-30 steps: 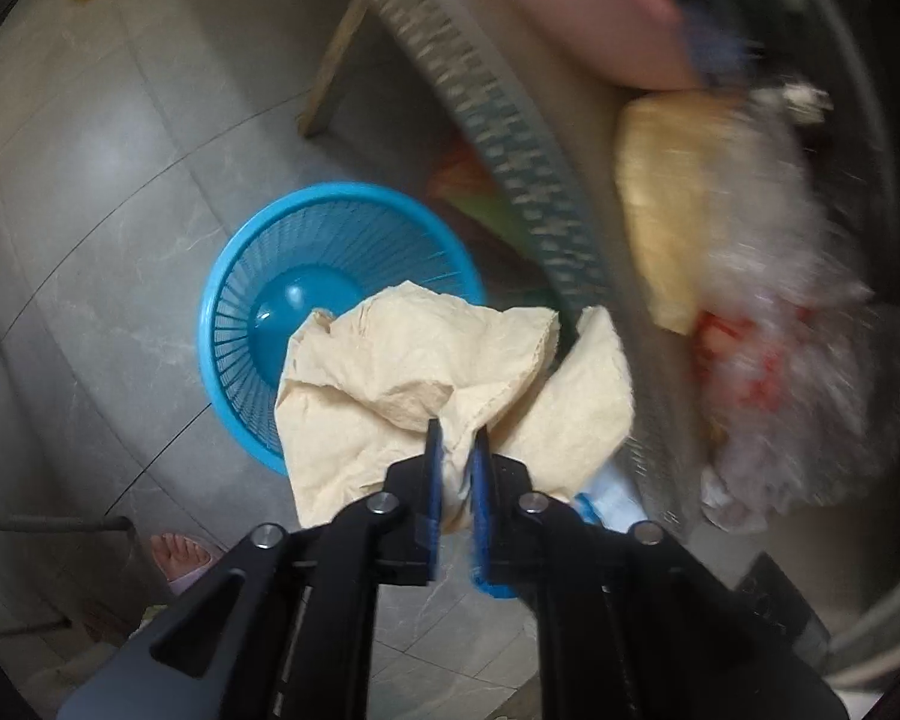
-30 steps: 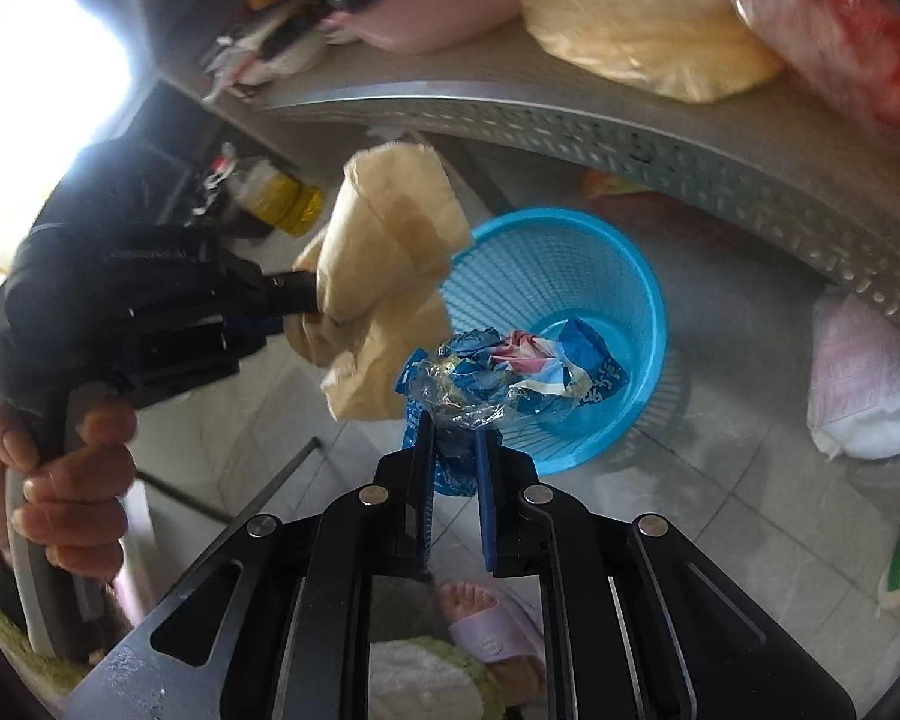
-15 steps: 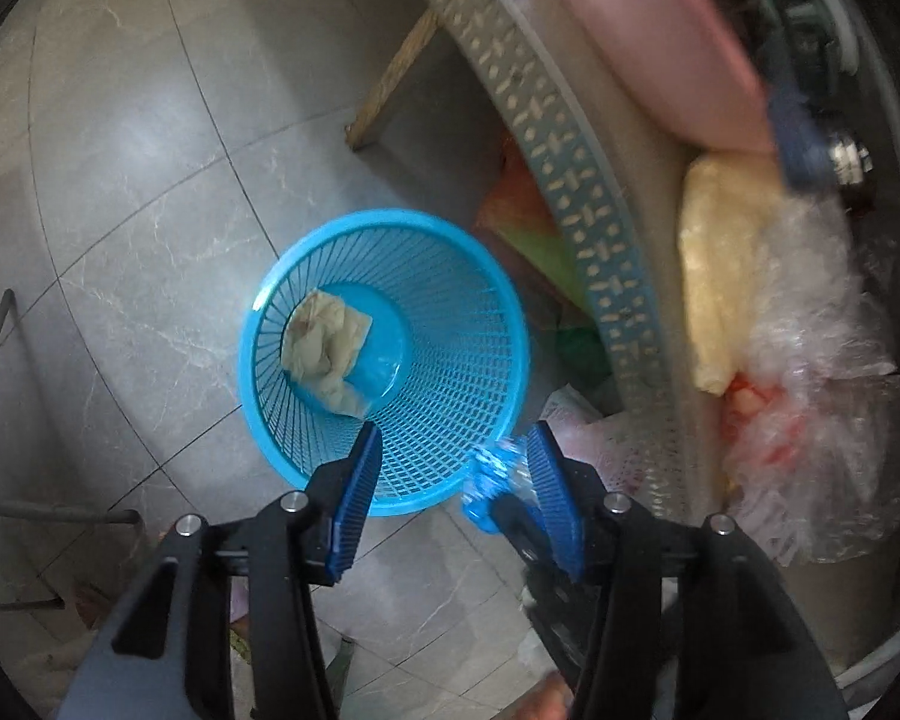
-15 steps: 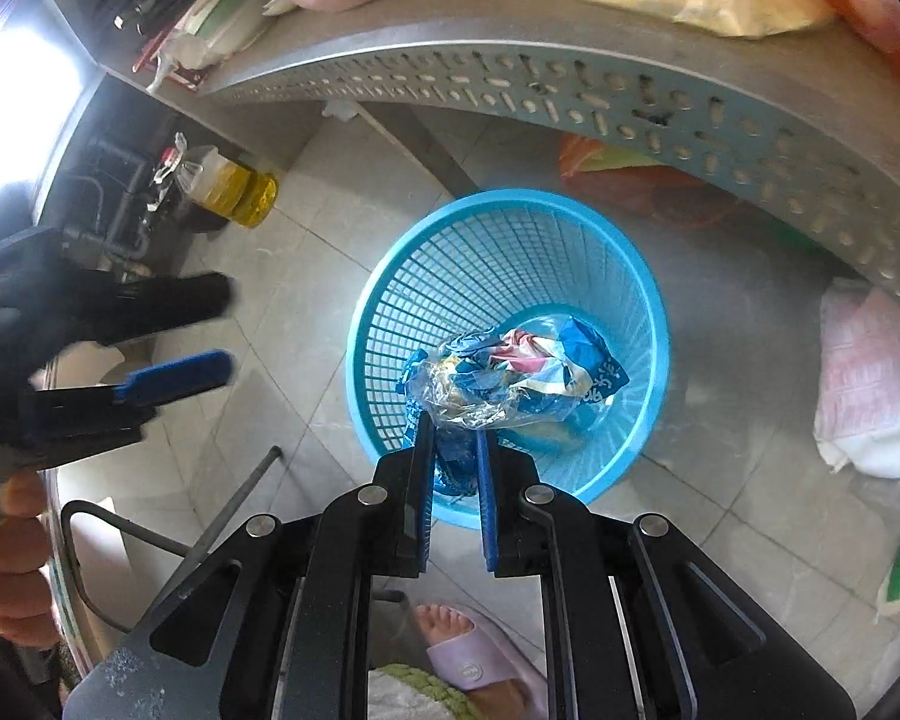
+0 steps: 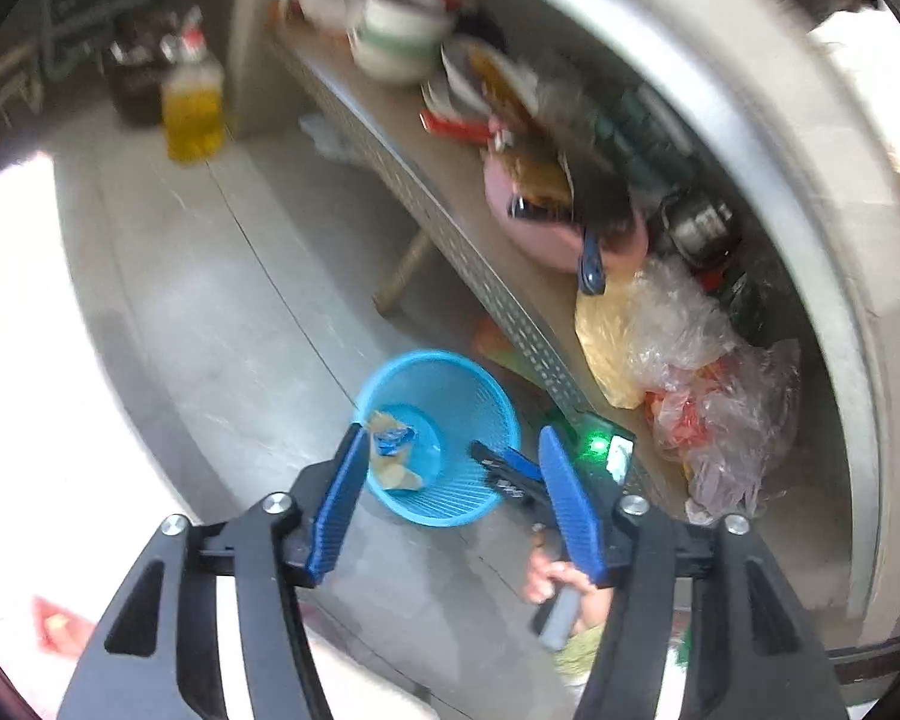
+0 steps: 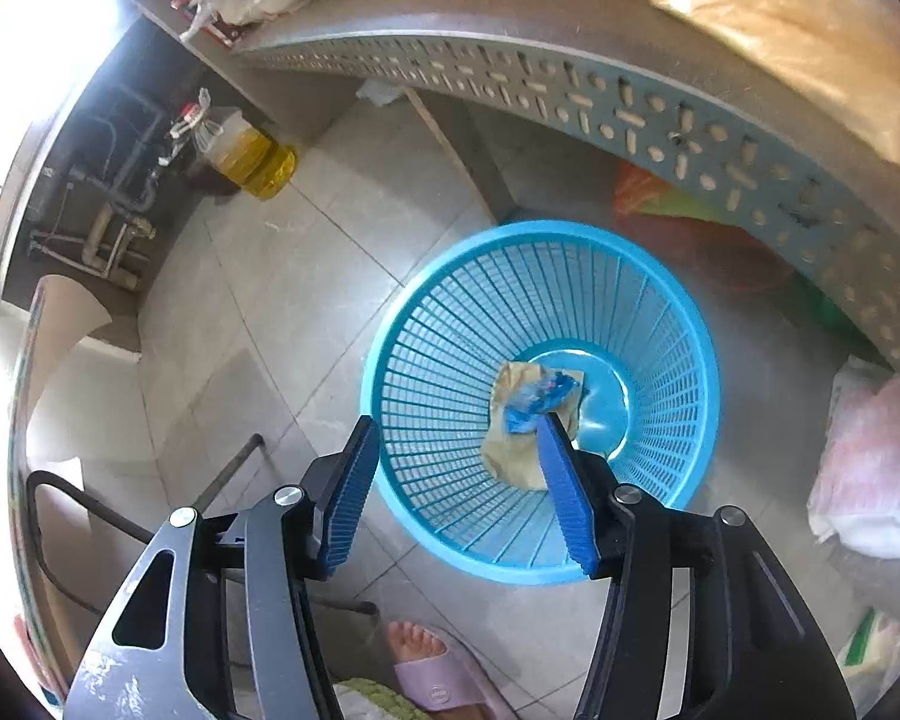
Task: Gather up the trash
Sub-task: 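Carry both items over the blue wastebasket and open both tools, then grasp the pink mesh sponge on the table with the right tool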
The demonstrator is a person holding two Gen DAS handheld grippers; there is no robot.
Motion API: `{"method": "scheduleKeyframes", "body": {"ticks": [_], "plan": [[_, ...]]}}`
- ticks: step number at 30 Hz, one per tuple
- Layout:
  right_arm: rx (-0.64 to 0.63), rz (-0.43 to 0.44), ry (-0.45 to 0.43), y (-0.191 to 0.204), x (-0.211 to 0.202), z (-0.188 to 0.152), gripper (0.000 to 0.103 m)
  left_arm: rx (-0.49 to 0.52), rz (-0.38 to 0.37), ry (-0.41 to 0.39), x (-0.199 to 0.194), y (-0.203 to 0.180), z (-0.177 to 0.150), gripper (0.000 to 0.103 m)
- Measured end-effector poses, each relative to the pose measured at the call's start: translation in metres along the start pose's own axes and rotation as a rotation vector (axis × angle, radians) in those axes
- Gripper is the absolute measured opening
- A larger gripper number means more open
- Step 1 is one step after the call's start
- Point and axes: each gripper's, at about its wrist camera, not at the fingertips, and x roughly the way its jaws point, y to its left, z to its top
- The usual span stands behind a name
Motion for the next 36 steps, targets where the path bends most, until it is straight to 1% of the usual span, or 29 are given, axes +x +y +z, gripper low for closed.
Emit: {"method": "scheduleKeyframes", "body": {"ticks": [2, 7, 10, 12, 14, 15, 17, 19, 20, 23, 25, 27, 28, 31, 33, 35, 36], "plan": [[-0.010, -0.001, -0.012, 0.004, -0.013, -0.010, 0.053, -0.002, 0.029, -0.047, -0.026, 0.009, -0.015, 0.062], [-0.058, -0.007, -0.036, 0.012, -0.054, -0.039, 0.056, -0.038, 0.066, -0.152, -0.089, 0.042, -0.073, 0.065], [-0.114, 0.012, -0.055, 0.027, -0.083, -0.051, 0.059, -0.067, 0.101, -0.235, -0.129, 0.064, -0.118, 0.067], [-0.164, 0.029, -0.073, 0.042, -0.101, -0.055, 0.061, -0.089, 0.144, -0.289, -0.155, 0.079, -0.143, 0.070], [-0.236, 0.054, -0.097, 0.065, -0.121, -0.058, 0.064, -0.117, 0.196, -0.359, -0.184, 0.091, -0.172, 0.073], [-0.263, 0.070, -0.103, 0.074, -0.127, -0.059, 0.066, -0.128, 0.214, -0.390, -0.196, 0.095, -0.185, 0.076], [-0.338, 0.134, -0.115, 0.106, -0.142, -0.063, 0.070, -0.151, 0.255, -0.451, -0.220, 0.103, -0.213, 0.080], [-0.413, 0.196, -0.112, 0.137, -0.151, -0.068, 0.077, -0.164, 0.273, -0.491, -0.238, 0.113, -0.239, 0.084], [-0.455, 0.232, -0.104, 0.156, -0.154, -0.073, 0.077, -0.176, 0.285, -0.505, -0.244, 0.116, -0.251, 0.085], [-0.574, 0.333, -0.052, 0.208, -0.155, -0.089, 0.079, -0.202, 0.315, -0.521, -0.255, 0.128, -0.277, 0.086], [-0.615, 0.394, 0.003, 0.237, -0.152, -0.100, 0.080, -0.215, 0.351, -0.525, -0.256, 0.132, -0.294, 0.086], [-0.617, 0.457, 0.077, 0.262, -0.146, -0.108, 0.080, -0.228, 0.382, -0.527, -0.258, 0.137, -0.308, 0.087], [-0.605, 0.496, 0.127, 0.273, -0.141, -0.113, 0.080, -0.231, 0.390, -0.528, -0.257, 0.137, -0.314, 0.087], [-0.543, 0.549, 0.253, 0.303, -0.128, -0.129, 0.080, -0.246, 0.393, -0.532, -0.254, 0.141, -0.328, 0.087], [-0.482, 0.541, 0.315, 0.315, -0.116, -0.131, 0.081, -0.256, 0.381, -0.531, -0.251, 0.145, -0.335, 0.087], [-0.391, 0.507, 0.387, 0.330, -0.099, -0.134, 0.083, -0.266, 0.361, -0.525, -0.248, 0.150, -0.340, 0.087], [-0.362, 0.503, 0.413, 0.337, -0.094, -0.135, 0.083, -0.269, 0.356, -0.523, -0.247, 0.150, -0.338, 0.087]]}}
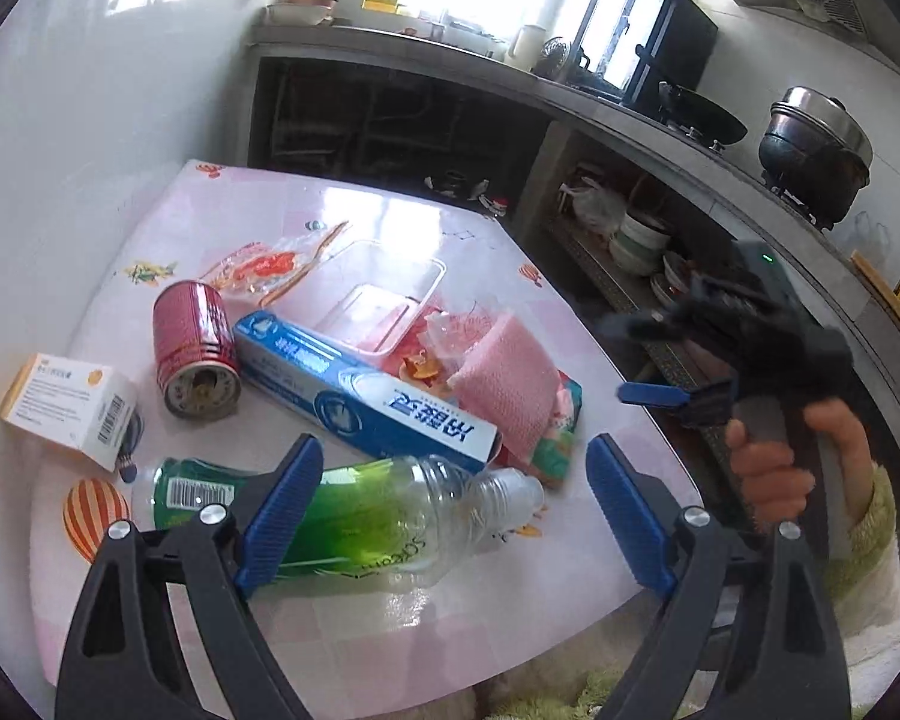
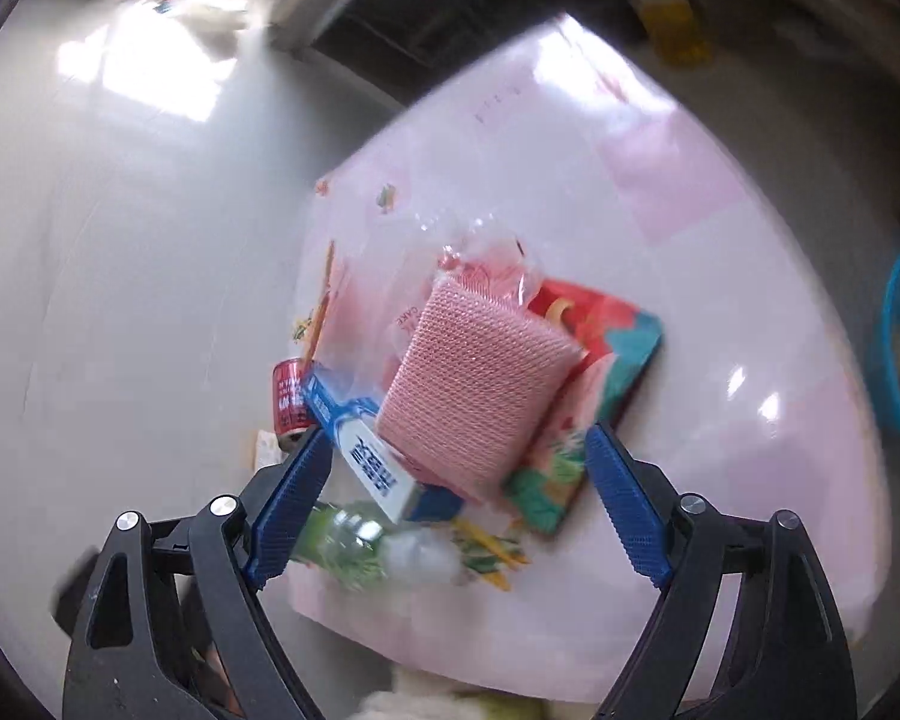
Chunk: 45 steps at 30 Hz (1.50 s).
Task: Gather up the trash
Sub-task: 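Grasp the pink mesh sponge on the table with the right tool, then grasp the clear plastic bag with the left tool while right holds sponge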
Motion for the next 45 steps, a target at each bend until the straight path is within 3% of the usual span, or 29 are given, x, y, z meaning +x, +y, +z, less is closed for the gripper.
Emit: {"method": "scheduleKeyframes", "body": {"ticks": [2, 9, 16, 21, 24, 30, 37, 40, 45], "plan": [[0.048, -0.012, 0.031, 0.007, 0.019, 0.007, 0.088, -0.006, -0.011, -0.003, 0.000, 0.000, -0.002, 0.087], [0.203, -0.139, 0.081, 0.005, 0.061, 0.015, 0.089, 0.023, -0.016, 0.002, -0.001, 0.003, -0.013, 0.088], [0.243, -0.245, 0.086, 0.007, 0.096, 0.013, 0.090, 0.016, -0.019, 0.004, -0.005, 0.016, -0.022, 0.089], [0.204, -0.260, 0.067, 0.018, 0.101, 0.006, 0.090, -0.019, -0.009, 0.005, -0.012, 0.030, -0.030, 0.089], [0.190, -0.229, 0.062, 0.022, 0.108, 0.001, 0.082, -0.036, 0.008, 0.005, -0.017, 0.038, -0.034, 0.089], [0.186, -0.096, 0.082, 0.017, 0.097, -0.007, 0.078, -0.068, 0.020, -0.004, -0.021, 0.052, -0.029, 0.089], [0.113, -0.006, 0.082, 0.003, 0.039, -0.022, 0.078, -0.066, -0.028, -0.020, -0.016, 0.044, -0.009, 0.089], [0.016, -0.066, 0.048, 0.002, 0.016, -0.031, 0.078, -0.042, -0.060, -0.010, -0.007, 0.031, 0.006, 0.089], [-0.133, -0.268, -0.002, -0.007, -0.007, -0.052, 0.079, 0.048, -0.065, 0.051, 0.024, 0.000, 0.041, 0.089]]}}
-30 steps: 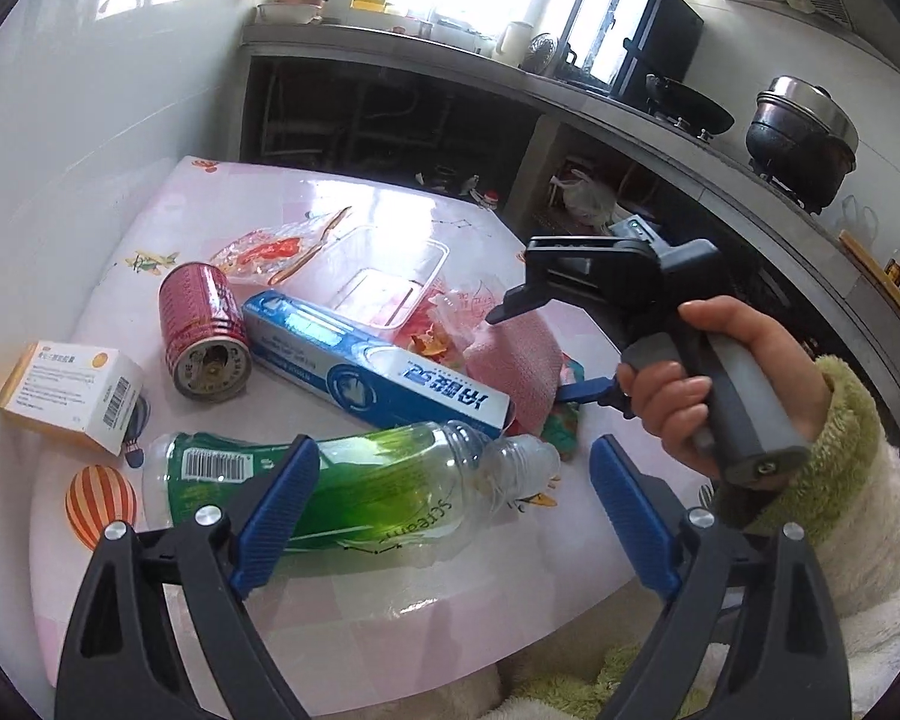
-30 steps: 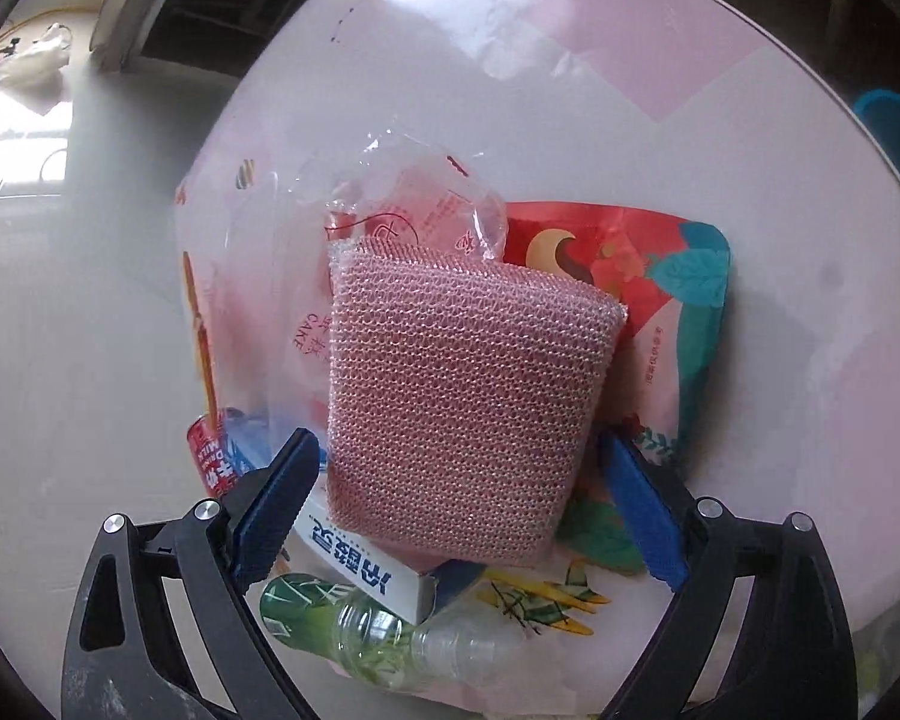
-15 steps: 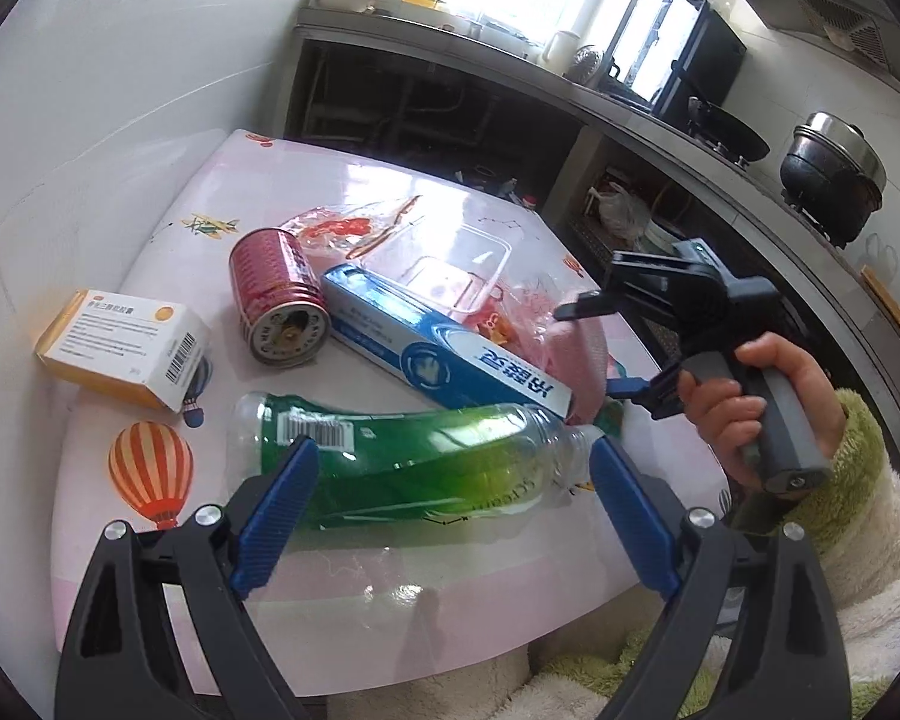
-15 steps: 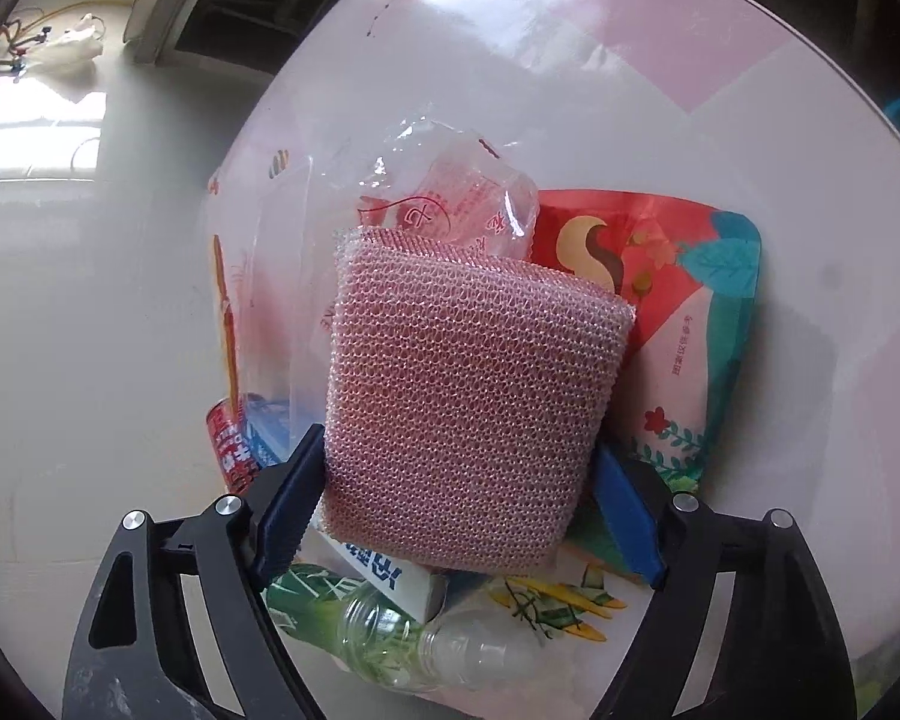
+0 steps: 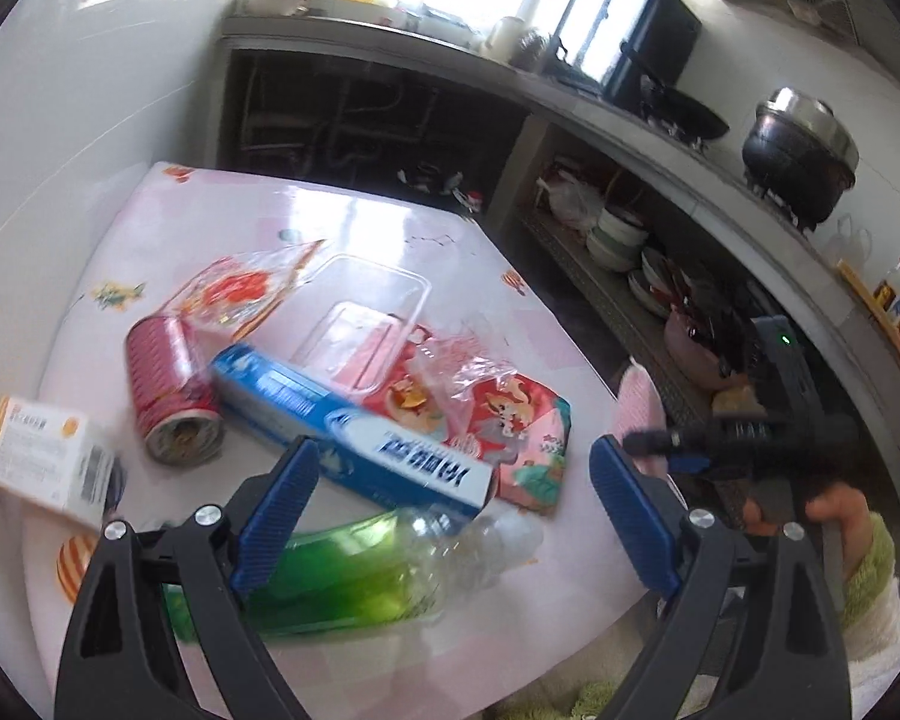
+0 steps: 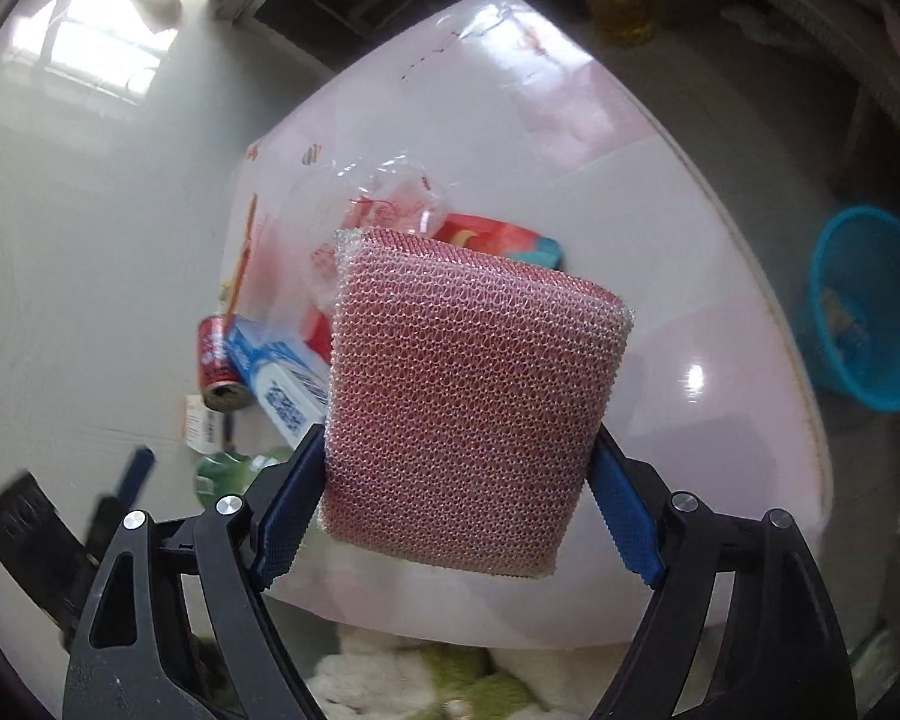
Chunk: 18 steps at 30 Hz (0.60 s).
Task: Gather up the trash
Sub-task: 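Grasp the clear plastic bag with the left tool while right holds sponge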
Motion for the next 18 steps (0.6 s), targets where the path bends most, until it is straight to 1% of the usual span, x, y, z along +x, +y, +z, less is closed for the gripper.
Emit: {"method": "scheduleKeyframes", "body": {"ticks": [2, 3, 5, 7, 11, 13, 15, 18], "plan": [[-0.044, -0.078, -0.013, -0.006, -0.001, -0.010, 0.079, 0.043, 0.001, 0.026, 0.015, -0.011, 0.015, 0.089], [-0.056, -0.107, -0.022, -0.010, 0.004, -0.011, 0.079, 0.070, -0.003, 0.045, 0.025, -0.017, 0.023, 0.089], [-0.081, -0.161, -0.039, -0.012, 0.006, -0.017, 0.079, 0.139, 0.012, 0.095, 0.048, -0.033, 0.038, 0.089], [-0.101, -0.185, -0.045, -0.030, 0.003, -0.019, 0.079, 0.232, 0.015, 0.169, 0.079, -0.049, 0.053, 0.089], [-0.146, -0.243, -0.047, -0.033, 0.012, -0.021, 0.081, 0.354, 0.055, 0.307, 0.138, -0.068, 0.064, 0.089], [-0.158, -0.263, -0.044, -0.035, 0.016, -0.021, 0.082, 0.410, 0.124, 0.367, 0.170, -0.073, 0.066, 0.083], [-0.153, -0.272, -0.038, -0.037, 0.020, -0.021, 0.083, 0.461, 0.142, 0.419, 0.193, -0.076, 0.063, 0.080], [-0.147, -0.247, -0.037, -0.043, 0.019, -0.023, 0.084, 0.507, 0.195, 0.496, 0.221, -0.078, 0.055, 0.070]]}}
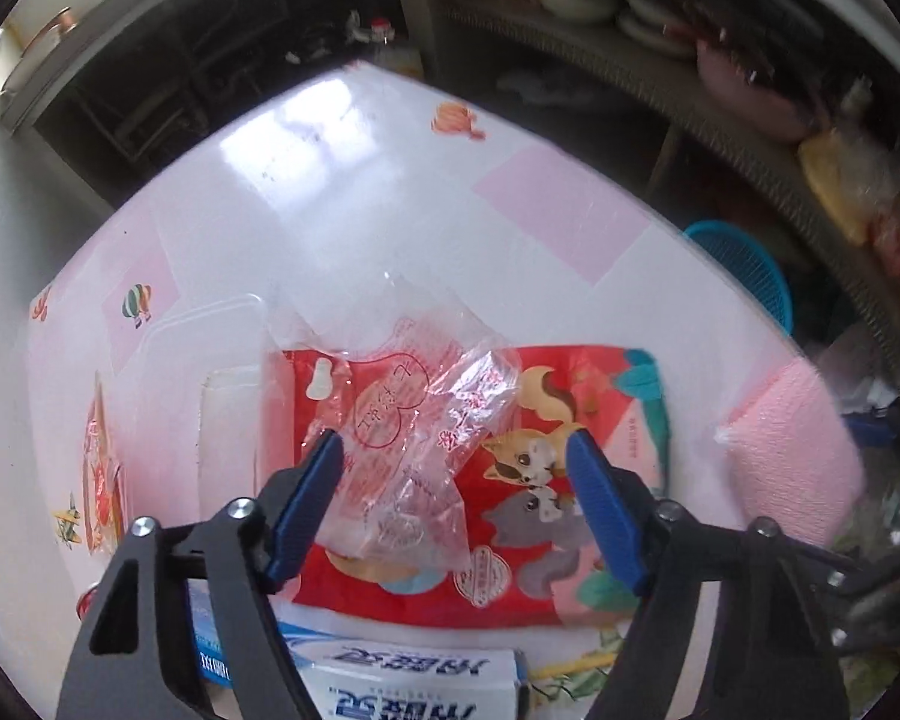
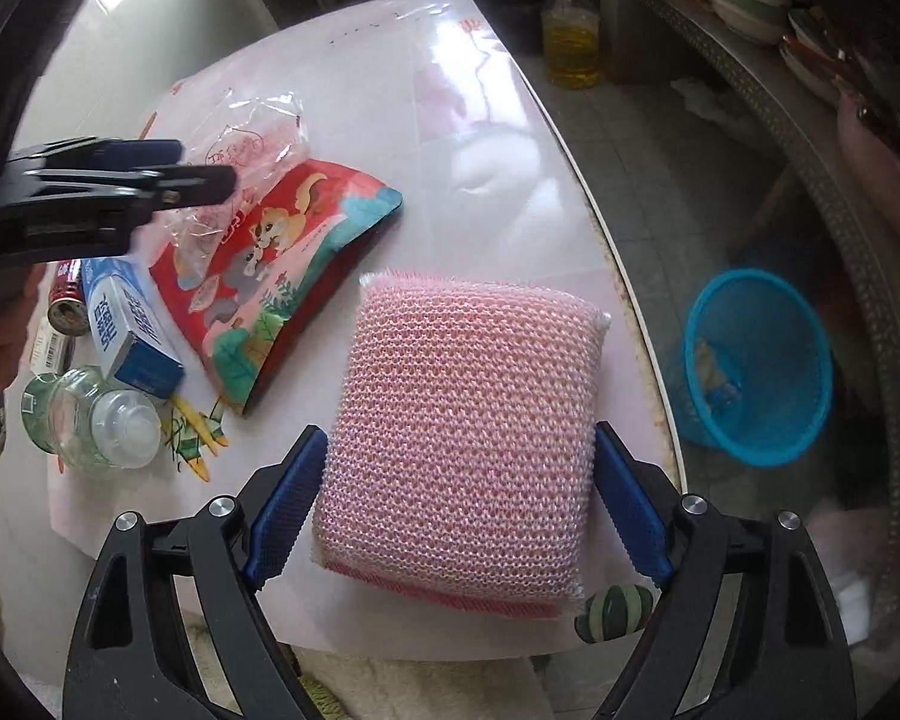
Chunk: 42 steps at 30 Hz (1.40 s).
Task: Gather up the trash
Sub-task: 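Grasp the clear plastic bag with the left tool while right holds sponge, then move both tools over the wastebasket and release sponge and bag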
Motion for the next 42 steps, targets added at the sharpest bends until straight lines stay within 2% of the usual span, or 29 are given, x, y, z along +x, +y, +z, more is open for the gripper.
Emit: {"method": "scheduleKeyframes", "body": {"ticks": [5, 10, 12, 13, 20, 26, 34, 39, 42], "plan": [[-0.009, 0.029, -0.013, -0.006, -0.001, 0.000, 0.084, 0.059, 0.059, 0.074, 0.025, -0.008, 0.006, 0.054], [-0.029, 0.044, -0.024, -0.012, -0.001, -0.001, 0.084, 0.063, 0.094, 0.067, 0.030, -0.006, 0.009, 0.032], [-0.036, 0.042, -0.030, -0.014, -0.001, -0.002, 0.083, 0.063, 0.100, 0.058, 0.027, -0.005, 0.011, 0.017], [-0.038, 0.041, -0.033, -0.014, -0.003, -0.003, 0.082, 0.062, 0.098, 0.052, 0.025, -0.005, 0.011, 0.014], [-0.026, 0.049, -0.052, -0.018, -0.007, -0.005, 0.079, 0.036, 0.095, 0.001, 0.008, 0.003, 0.012, 0.008], [-0.010, 0.062, -0.069, -0.020, -0.011, -0.010, 0.077, -0.005, 0.066, -0.103, -0.034, 0.007, 0.005, 0.008], [0.061, 0.135, -0.085, -0.031, -0.018, -0.012, 0.074, -0.131, -0.113, -0.253, -0.101, 0.014, -0.012, 0.008], [0.120, 0.195, -0.117, -0.046, -0.029, -0.012, 0.074, -0.157, -0.216, -0.281, -0.117, -0.002, -0.010, 0.008], [0.167, 0.214, -0.149, -0.060, -0.041, -0.014, 0.074, -0.136, -0.255, -0.290, -0.120, -0.022, 0.000, 0.008]]}}
